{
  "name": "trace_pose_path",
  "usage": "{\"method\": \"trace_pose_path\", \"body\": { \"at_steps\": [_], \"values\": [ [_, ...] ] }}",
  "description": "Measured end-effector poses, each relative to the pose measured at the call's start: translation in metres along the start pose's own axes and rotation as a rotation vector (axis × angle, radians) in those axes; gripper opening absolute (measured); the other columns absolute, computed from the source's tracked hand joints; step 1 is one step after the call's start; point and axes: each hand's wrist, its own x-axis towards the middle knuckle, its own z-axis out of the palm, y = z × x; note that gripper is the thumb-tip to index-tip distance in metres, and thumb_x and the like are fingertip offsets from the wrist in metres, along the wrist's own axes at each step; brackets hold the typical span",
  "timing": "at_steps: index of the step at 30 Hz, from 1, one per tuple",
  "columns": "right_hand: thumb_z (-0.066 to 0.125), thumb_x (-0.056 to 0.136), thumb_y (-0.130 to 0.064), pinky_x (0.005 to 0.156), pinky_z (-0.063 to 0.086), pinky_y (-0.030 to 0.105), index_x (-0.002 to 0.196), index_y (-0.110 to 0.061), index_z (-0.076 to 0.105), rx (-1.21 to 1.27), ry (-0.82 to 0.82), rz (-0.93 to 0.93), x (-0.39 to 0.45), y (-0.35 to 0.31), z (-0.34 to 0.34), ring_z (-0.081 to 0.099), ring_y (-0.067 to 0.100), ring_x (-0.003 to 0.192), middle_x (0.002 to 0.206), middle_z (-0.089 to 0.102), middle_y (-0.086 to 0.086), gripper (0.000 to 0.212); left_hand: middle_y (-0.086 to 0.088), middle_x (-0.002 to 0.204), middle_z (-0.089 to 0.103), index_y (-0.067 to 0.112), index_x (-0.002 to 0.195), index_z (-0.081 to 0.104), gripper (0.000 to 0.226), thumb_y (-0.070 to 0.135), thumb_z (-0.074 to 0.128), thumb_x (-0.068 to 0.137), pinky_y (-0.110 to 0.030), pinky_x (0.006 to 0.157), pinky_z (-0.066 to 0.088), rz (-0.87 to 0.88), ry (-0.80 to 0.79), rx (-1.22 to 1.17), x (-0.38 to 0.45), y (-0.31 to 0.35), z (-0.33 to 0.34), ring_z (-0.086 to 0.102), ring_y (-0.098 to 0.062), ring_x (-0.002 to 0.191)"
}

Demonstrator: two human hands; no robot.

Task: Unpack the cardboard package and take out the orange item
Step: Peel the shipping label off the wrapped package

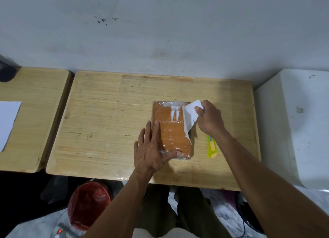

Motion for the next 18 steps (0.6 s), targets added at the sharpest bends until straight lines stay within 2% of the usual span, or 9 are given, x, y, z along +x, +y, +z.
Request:
{"method": "trace_pose_path", "body": {
  "at_steps": [3, 5, 7, 10, 13, 15, 18],
  "values": [
    [0.044, 0.100, -0.028, 0.066, 0.034, 0.035, 0.085, -0.014, 0.043, 0.033, 0.030, 0.014, -0.001, -0.003, 0.003, 0.054, 0.035, 0.089, 0.087, 0.055, 0.007, 0.020, 0.007, 0.168, -0.011, 0.040, 0.156, -0.012, 0.136, 0.103, 0.045, 0.049, -0.063, 0.117, 0.023, -0.002, 0.006, -0.006, 0.000, 0.000, 0.000, 0.001, -0.026, 0.155],
    [0.046, 0.099, -0.019, 0.072, 0.034, 0.037, 0.096, -0.003, 0.054, 0.033, 0.089, -0.005, 0.006, -0.006, -0.011, 0.055, 0.039, 0.101, 0.100, 0.060, 0.020, 0.018, 0.007, 0.167, -0.013, 0.040, 0.155, -0.013, 0.137, 0.104, 0.043, 0.048, -0.064, 0.117, 0.022, 0.005, -0.006, 0.006, -0.002, -0.003, 0.000, -0.001, -0.025, 0.155],
    [0.048, 0.098, -0.019, 0.078, 0.034, 0.038, 0.100, 0.007, 0.057, 0.014, 0.188, -0.054, 0.024, -0.014, -0.040, 0.056, 0.040, 0.104, 0.107, 0.061, 0.028, 0.028, 0.007, 0.167, -0.015, 0.041, 0.155, -0.015, 0.137, 0.105, 0.041, 0.047, -0.064, 0.118, 0.022, 0.017, -0.013, 0.009, -0.005, -0.005, 0.000, -0.002, -0.025, 0.155],
    [0.050, 0.097, -0.030, 0.073, 0.037, 0.035, 0.094, 0.006, 0.059, 0.009, 0.214, -0.098, 0.047, -0.032, -0.090, 0.060, 0.035, 0.094, 0.097, 0.066, 0.023, 0.037, 0.005, 0.167, -0.016, 0.041, 0.155, -0.017, 0.138, 0.106, 0.037, 0.046, -0.064, 0.118, 0.021, 0.026, -0.018, 0.012, -0.005, -0.005, 0.000, -0.002, -0.027, 0.155],
    [0.053, 0.095, -0.034, 0.072, 0.042, 0.036, 0.085, 0.003, 0.059, 0.018, 0.187, -0.146, 0.042, -0.042, -0.102, 0.058, 0.031, 0.083, 0.082, 0.066, 0.013, 0.039, 0.004, 0.167, -0.016, 0.041, 0.154, -0.018, 0.137, 0.107, 0.033, 0.046, -0.064, 0.118, 0.022, 0.024, -0.011, 0.025, -0.008, 0.000, -0.005, -0.002, -0.026, 0.155],
    [0.057, 0.093, -0.032, 0.064, 0.032, 0.033, 0.071, -0.002, 0.052, 0.021, 0.184, -0.171, 0.027, -0.044, -0.093, 0.050, 0.028, 0.071, 0.063, 0.052, 0.004, 0.037, 0.003, 0.168, -0.014, 0.043, 0.154, -0.016, 0.135, 0.108, 0.028, 0.045, -0.064, 0.117, 0.023, 0.014, -0.005, 0.000, -0.012, 0.002, -0.008, -0.001, -0.025, 0.155],
    [0.060, 0.091, -0.032, 0.055, 0.020, 0.035, 0.062, -0.011, 0.043, 0.036, 0.158, -0.126, 0.009, -0.039, -0.077, 0.043, 0.023, 0.063, 0.056, 0.040, -0.002, 0.040, 0.003, 0.168, -0.009, 0.043, 0.155, -0.010, 0.133, 0.107, 0.034, 0.048, -0.063, 0.116, 0.025, 0.035, 0.009, -0.061, -0.015, 0.006, -0.014, 0.002, -0.024, 0.155]
  ]
}}
